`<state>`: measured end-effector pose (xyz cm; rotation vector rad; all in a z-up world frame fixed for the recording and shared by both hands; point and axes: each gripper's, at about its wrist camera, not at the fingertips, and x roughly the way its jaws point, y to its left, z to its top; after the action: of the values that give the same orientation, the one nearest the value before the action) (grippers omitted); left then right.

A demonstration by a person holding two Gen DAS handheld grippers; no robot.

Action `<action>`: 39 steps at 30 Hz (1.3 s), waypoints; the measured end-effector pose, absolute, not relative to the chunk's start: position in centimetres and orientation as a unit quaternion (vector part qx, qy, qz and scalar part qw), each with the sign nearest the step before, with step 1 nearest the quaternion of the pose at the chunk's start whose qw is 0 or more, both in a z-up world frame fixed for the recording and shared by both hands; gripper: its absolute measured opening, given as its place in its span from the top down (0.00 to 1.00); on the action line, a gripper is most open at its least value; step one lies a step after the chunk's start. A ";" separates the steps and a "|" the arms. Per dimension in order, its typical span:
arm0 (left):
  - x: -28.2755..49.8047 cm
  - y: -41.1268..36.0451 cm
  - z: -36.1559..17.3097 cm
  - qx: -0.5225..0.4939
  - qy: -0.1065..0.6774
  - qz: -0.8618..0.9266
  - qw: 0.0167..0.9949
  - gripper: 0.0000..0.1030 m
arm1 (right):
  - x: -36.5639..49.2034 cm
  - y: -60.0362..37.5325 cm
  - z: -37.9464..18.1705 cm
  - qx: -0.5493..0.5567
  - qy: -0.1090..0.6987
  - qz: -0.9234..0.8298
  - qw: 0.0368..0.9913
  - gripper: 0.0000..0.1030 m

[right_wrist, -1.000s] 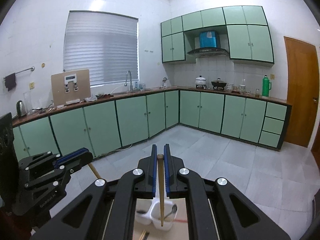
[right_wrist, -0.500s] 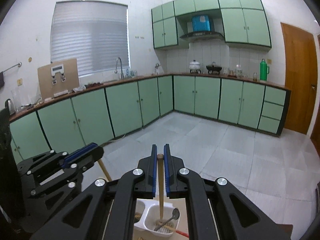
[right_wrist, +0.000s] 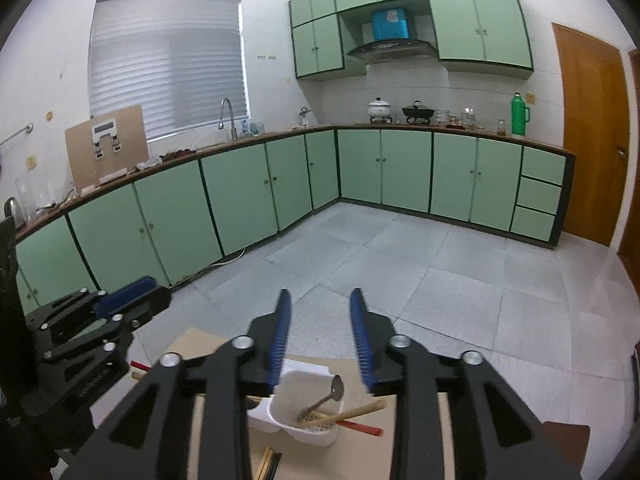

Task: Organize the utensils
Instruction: 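Drop the wooden chopsticks into the holder and open both tools, then move both open tools back over the remaining chopsticks on the mat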

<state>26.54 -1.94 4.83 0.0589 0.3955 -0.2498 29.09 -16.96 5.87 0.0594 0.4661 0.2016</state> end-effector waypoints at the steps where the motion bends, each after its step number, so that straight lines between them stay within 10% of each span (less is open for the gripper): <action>1: 25.9 -1.8 4.9 0.029 0.195 -0.124 0.972 0.72 | 28.4 -17.4 5.9 0.032 0.229 0.094 0.968 0.56; 12: 18.3 -0.6 3.3 0.016 0.199 -0.139 0.970 0.33 | 19.9 -19.9 4.6 0.072 0.210 0.088 0.971 0.06; 20: 12.8 -0.2 -0.4 0.009 0.227 -0.139 0.964 0.17 | 14.3 -19.8 1.7 0.090 0.220 0.095 0.967 0.06; 39: 7.0 3.8 -12.6 0.036 0.369 -0.081 0.925 0.17 | 7.7 -15.1 -11.5 0.045 0.351 0.079 0.932 0.06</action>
<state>7.04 3.75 -12.62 0.0749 0.7578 -0.1670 7.71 -15.11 -11.48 0.0911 0.7190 0.1617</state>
